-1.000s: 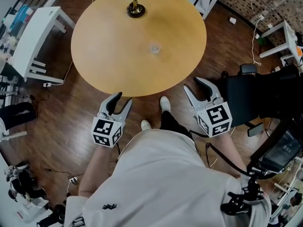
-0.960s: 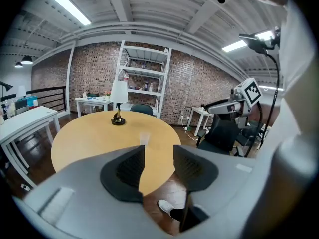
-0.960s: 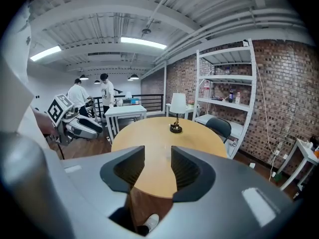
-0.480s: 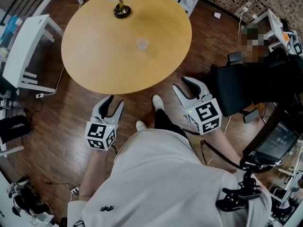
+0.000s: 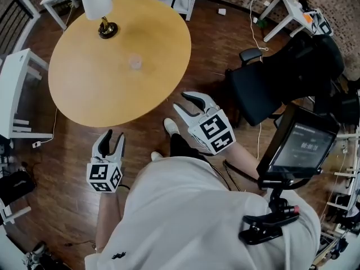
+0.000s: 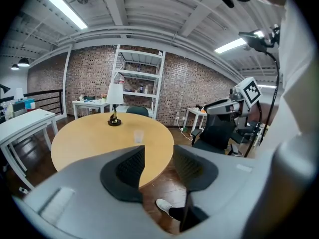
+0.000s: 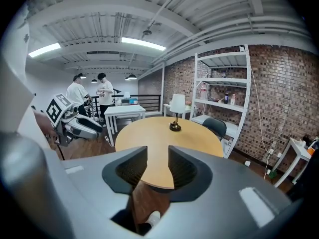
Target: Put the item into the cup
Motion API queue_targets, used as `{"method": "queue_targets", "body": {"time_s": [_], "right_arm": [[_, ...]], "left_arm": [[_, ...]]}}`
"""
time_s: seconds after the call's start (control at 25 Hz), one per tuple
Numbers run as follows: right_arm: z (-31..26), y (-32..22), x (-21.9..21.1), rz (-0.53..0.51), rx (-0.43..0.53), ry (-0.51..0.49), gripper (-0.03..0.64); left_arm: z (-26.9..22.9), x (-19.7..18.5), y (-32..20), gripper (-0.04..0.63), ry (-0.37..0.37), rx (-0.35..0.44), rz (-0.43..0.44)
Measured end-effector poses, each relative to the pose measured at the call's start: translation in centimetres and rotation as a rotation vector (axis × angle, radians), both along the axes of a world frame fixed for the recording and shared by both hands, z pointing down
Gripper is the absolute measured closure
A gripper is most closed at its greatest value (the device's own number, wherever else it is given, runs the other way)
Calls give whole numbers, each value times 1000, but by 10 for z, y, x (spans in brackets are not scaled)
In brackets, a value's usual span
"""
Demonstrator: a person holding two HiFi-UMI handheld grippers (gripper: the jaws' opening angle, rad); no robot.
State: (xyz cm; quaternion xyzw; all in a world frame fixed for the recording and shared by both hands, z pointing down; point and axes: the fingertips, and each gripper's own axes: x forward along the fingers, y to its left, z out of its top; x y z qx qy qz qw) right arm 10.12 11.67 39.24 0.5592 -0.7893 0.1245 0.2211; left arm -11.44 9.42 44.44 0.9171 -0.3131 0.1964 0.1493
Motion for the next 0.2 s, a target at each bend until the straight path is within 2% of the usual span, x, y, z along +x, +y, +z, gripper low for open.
{"method": "queue_targets", "body": {"time_s": [0.2], "right_arm": [[4, 9, 5, 5, -4, 8, 482]], "left_arm": [[4, 5, 9, 434, -3, 2, 4]]}}
